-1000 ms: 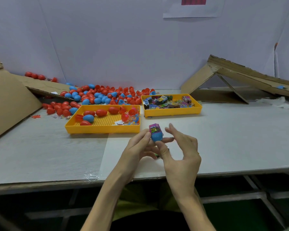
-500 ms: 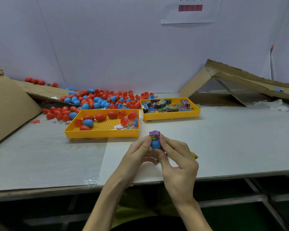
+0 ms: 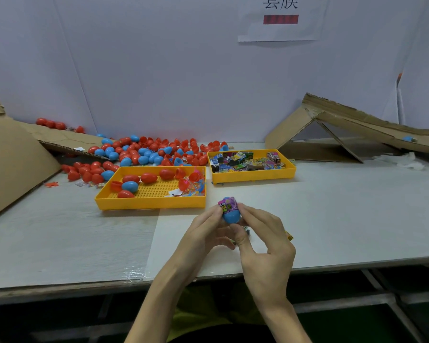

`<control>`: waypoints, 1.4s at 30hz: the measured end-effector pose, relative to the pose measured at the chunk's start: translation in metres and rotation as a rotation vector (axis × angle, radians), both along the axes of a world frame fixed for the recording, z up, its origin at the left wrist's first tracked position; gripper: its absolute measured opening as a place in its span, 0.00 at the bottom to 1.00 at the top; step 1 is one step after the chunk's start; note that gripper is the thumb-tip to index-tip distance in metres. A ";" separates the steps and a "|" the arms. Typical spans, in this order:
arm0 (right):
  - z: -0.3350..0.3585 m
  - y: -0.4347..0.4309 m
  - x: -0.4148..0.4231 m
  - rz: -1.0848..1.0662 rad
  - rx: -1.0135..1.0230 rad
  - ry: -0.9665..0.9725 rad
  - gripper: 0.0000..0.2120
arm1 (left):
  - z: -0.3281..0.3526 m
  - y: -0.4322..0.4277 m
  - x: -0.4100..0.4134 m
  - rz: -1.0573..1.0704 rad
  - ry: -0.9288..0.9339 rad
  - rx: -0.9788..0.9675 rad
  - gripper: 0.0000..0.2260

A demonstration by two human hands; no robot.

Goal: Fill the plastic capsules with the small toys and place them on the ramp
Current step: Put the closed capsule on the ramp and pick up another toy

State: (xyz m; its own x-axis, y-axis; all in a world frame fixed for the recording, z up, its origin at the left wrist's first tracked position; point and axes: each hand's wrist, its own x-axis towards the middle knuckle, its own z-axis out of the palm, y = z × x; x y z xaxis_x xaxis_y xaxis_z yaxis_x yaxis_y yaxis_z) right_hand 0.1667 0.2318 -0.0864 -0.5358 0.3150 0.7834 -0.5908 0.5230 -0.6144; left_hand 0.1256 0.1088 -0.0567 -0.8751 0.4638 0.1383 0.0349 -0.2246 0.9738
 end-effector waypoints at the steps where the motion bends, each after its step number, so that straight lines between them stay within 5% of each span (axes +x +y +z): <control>1: 0.000 -0.001 0.000 -0.007 0.004 0.000 0.19 | 0.000 0.000 0.000 0.008 0.002 0.014 0.19; 42: -0.004 0.001 0.002 0.098 -0.043 0.008 0.18 | -0.010 -0.004 -0.001 0.080 0.175 -0.015 0.16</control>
